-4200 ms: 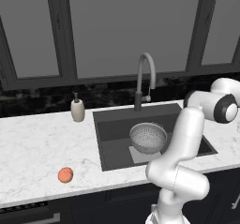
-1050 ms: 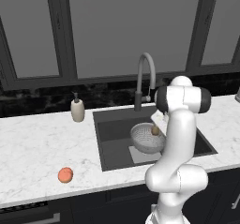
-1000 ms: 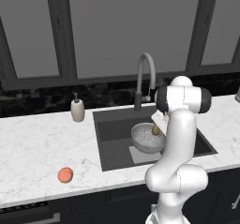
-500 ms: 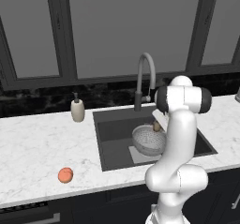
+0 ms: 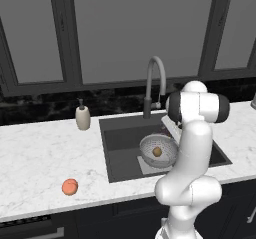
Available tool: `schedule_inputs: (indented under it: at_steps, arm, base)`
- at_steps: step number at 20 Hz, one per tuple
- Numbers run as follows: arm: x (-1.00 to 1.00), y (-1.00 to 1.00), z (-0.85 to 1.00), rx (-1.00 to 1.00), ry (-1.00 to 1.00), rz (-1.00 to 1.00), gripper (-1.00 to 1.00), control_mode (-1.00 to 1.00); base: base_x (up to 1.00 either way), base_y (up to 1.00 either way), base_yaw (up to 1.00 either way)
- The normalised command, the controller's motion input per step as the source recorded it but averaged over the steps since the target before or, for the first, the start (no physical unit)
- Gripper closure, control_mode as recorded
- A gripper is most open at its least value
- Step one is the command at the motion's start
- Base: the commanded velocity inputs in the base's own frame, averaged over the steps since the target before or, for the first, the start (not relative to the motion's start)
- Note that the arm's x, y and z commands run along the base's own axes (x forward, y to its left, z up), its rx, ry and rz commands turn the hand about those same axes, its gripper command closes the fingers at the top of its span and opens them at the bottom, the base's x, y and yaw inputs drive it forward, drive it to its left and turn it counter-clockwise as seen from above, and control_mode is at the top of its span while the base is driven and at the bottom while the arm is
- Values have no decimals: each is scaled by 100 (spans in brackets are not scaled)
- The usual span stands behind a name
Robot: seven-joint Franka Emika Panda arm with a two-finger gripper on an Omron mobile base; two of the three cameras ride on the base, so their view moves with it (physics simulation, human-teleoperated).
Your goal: Put the colander in the sink, put the kiwi, peach in the colander, and turn on the sink faucet and pour water over the colander.
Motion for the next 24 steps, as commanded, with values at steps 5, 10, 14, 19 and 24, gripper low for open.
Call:
schedule_inputs:
  at_steps: [5,10,14,19,24]
  arm:
    - [-50,-1,30,2,-29,0,-100,-100]
    - [-32,-4,93,3,-25,0,-100,-100]
    - [-18,-13,100,0,-12,0,-100,-100]
    - [-13,-31,98,-2,0,-1,-100,-100]
    - [-13,-20,34,-21,15,-2,-100,-100]
  base:
    - [0,0,0]
    - [0,0,0]
    - [0,0,0]
    - [0,0,0]
    - [0,0,0]
